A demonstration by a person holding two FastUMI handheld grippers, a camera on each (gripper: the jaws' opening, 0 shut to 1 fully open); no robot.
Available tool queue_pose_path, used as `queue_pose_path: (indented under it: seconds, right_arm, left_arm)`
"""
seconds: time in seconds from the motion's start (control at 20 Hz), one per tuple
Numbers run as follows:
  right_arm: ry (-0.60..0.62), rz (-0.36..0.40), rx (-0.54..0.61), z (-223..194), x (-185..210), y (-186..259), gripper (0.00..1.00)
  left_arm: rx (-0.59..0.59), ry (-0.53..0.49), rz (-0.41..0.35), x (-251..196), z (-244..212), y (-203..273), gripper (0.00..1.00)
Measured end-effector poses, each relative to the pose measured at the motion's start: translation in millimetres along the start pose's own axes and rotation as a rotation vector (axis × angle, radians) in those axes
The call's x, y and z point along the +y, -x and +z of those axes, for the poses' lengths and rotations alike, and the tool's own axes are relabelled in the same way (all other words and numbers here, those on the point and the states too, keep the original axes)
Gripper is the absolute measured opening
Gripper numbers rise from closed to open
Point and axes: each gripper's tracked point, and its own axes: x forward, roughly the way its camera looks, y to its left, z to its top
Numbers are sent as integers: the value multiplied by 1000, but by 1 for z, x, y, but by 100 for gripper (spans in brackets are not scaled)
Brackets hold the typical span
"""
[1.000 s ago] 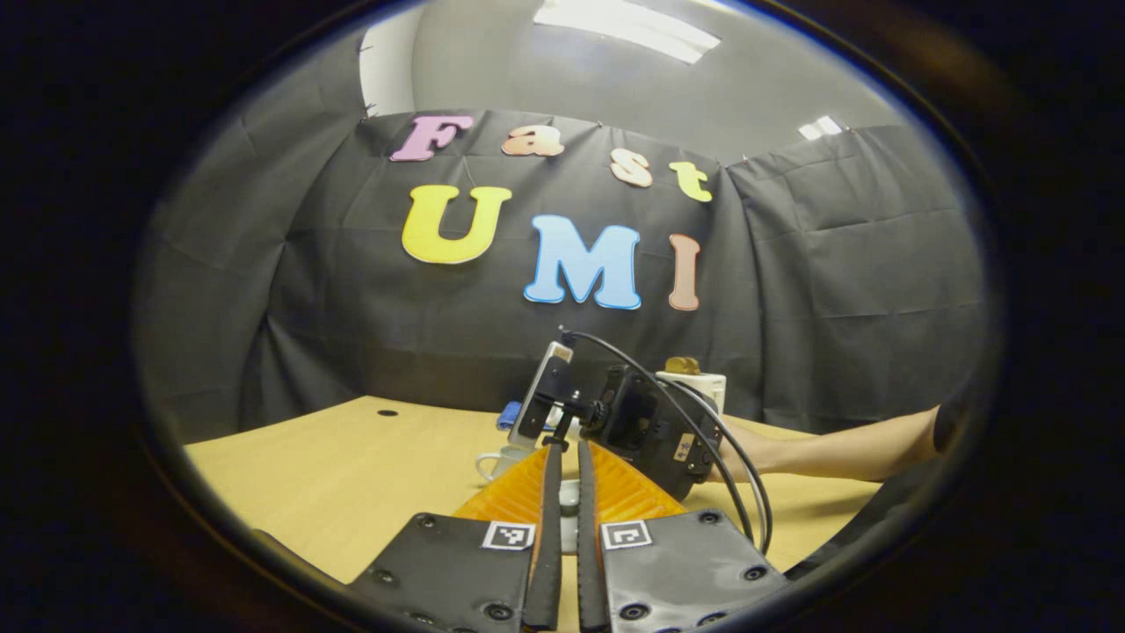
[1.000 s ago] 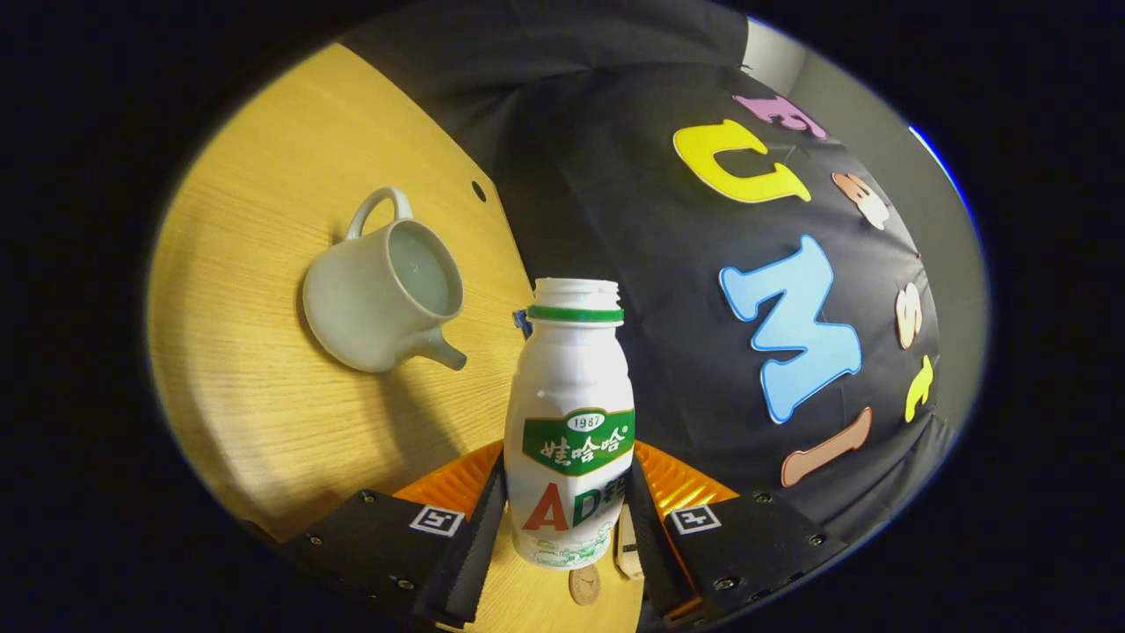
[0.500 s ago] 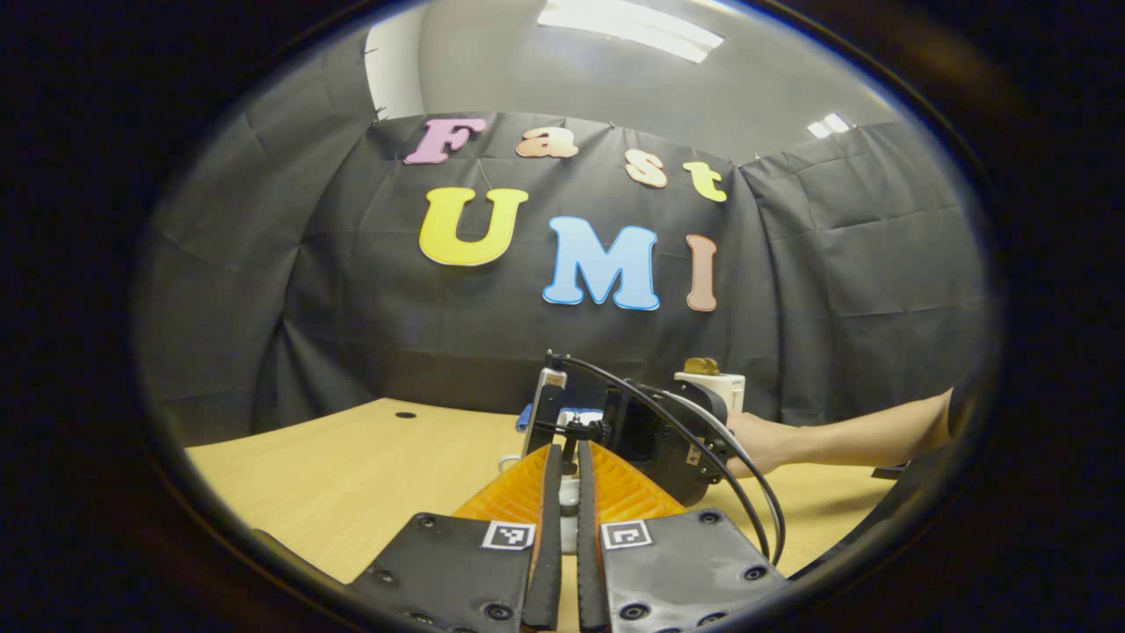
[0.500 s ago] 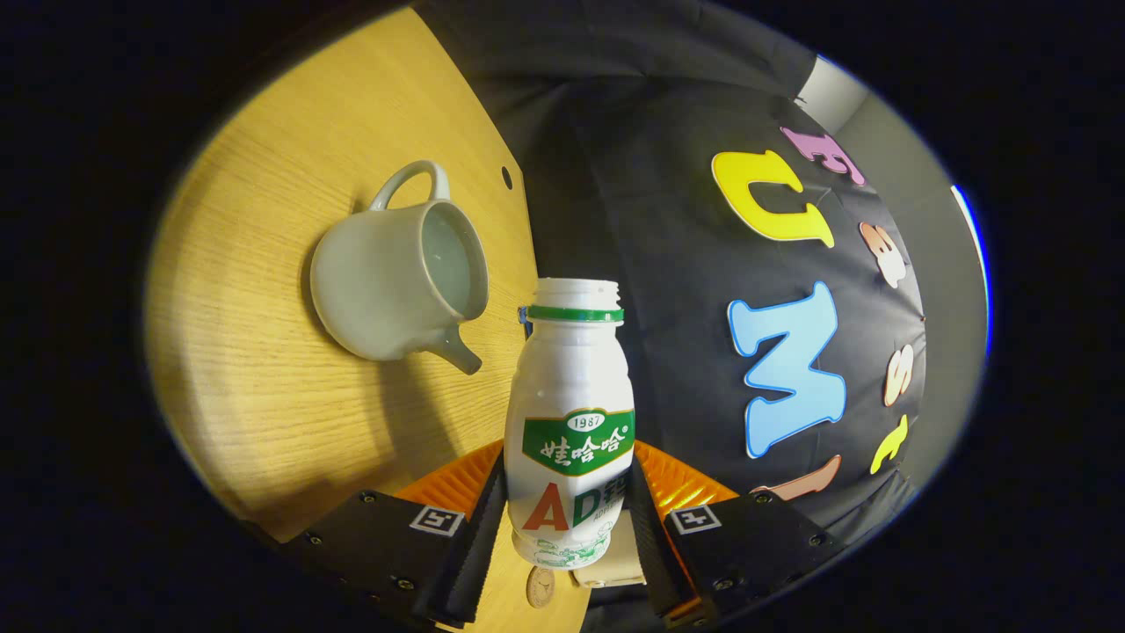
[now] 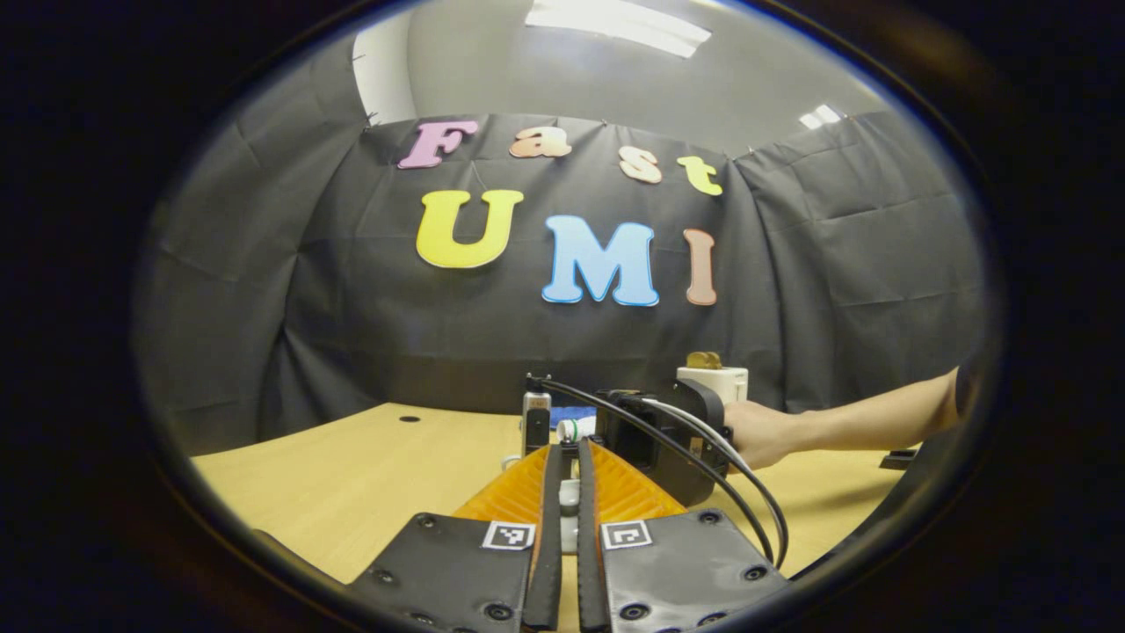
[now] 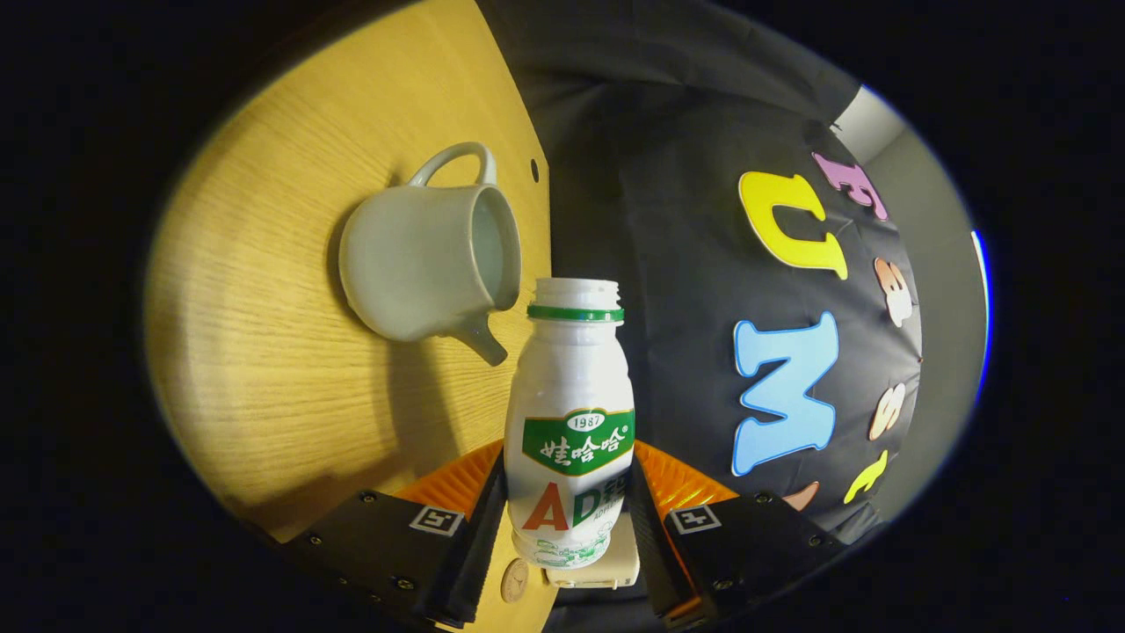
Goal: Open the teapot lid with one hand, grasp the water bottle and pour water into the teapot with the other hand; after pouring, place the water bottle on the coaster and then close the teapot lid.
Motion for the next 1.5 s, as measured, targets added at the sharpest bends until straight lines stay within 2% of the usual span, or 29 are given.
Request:
queue_pose_path:
  seconds: [0.05,0.15,0.2,0.45,0.5,0.55,0.75,1.0,1.05,1.4,1.45,1.5]
  right_arm:
    - [14,-5,-1,1,-1,2,70]
    - [21,-7,-11,3,-1,2,70]
    - [24,-8,-17,5,-1,3,70]
    - [97,-48,-20,9,-10,6,70]
    - [102,-46,-22,8,-11,4,70]
    - [107,-49,-20,8,-12,4,70]
    - [144,-54,-14,6,-14,4,70]
    - [201,-67,-19,8,-16,4,70]
    - [209,-72,-18,9,-17,4,70]
    - [260,-89,-26,12,-24,3,70]
    - [266,-92,-27,13,-24,3,70]
    - [274,-93,-28,13,-25,3,70]
  left_arm:
    - [4,4,0,1,-1,0,18]
    - [9,5,2,2,-4,-1,18]
    - [10,4,3,2,-4,-1,14]
    - [9,-11,11,4,-3,0,13]
    - [6,-14,12,5,-2,1,18]
    - [2,-18,13,4,-1,0,14]
    - [-4,-32,14,5,0,1,14]
    - [-27,-14,58,27,11,5,17]
    - [-29,-14,66,31,12,5,14]
    - [-39,16,100,49,18,8,13]
    - [-36,24,100,50,17,8,18]
    - [-34,25,102,51,16,9,18]
